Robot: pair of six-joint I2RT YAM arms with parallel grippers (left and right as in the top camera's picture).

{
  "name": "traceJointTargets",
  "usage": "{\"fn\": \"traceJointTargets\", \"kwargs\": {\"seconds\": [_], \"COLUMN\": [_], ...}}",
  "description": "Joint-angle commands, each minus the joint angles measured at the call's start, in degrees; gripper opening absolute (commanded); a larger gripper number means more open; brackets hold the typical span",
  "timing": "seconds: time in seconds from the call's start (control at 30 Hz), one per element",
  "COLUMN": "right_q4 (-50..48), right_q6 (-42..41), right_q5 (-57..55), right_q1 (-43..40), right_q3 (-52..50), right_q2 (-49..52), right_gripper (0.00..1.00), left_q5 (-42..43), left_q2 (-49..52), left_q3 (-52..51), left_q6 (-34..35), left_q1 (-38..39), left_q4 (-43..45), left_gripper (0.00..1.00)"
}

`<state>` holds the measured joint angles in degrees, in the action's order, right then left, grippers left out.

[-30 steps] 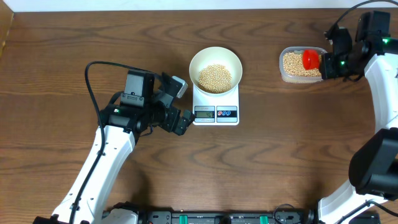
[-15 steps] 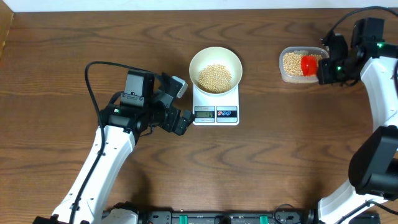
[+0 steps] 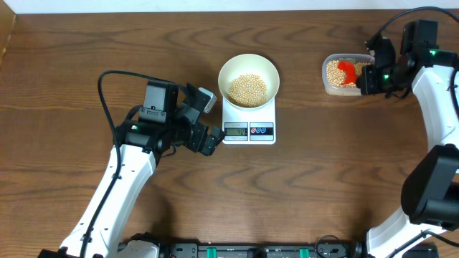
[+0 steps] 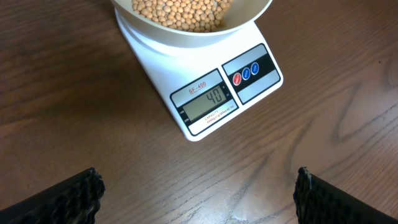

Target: Scoop item into bowl and weigh 50g on scale

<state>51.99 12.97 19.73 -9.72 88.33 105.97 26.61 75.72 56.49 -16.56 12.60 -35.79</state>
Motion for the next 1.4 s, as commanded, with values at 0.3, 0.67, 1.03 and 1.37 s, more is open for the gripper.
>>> {"fn": "traceJointTargets", "kwargs": {"seconds": [0.3, 0.67, 1.03, 1.37], "right_q4": [0.1, -0.2, -2.8, -11.1], "right_q6": [-3.5, -2.6, -4.5, -9.4], "right_q5": [15.5, 28.3, 43.9, 44.0], "right_q1": [-8.9, -12.0, -10.0, -1.2], "right_q3": [-0.5, -0.4, -0.5, -0.5], "right_q2": [0.1, 0.1, 0.1, 0.1], "right_gripper": [0.01, 0.01, 0.01, 0.01], "left_q5": [-0.3, -0.3, -0.3, -0.3], "left_q2": [0.2, 0.2, 0.2, 0.2], "left_q3": [0.0, 0.0, 0.0, 0.0], "left_q6": [-0.3, -0.3, -0.3, -0.3], "left_q1": [0.0, 0.0, 0.0, 0.0], "left_q4": [-0.2, -0.2, -0.2, -0.2], "left_gripper": [1.00, 1.00, 1.00, 1.00]}}
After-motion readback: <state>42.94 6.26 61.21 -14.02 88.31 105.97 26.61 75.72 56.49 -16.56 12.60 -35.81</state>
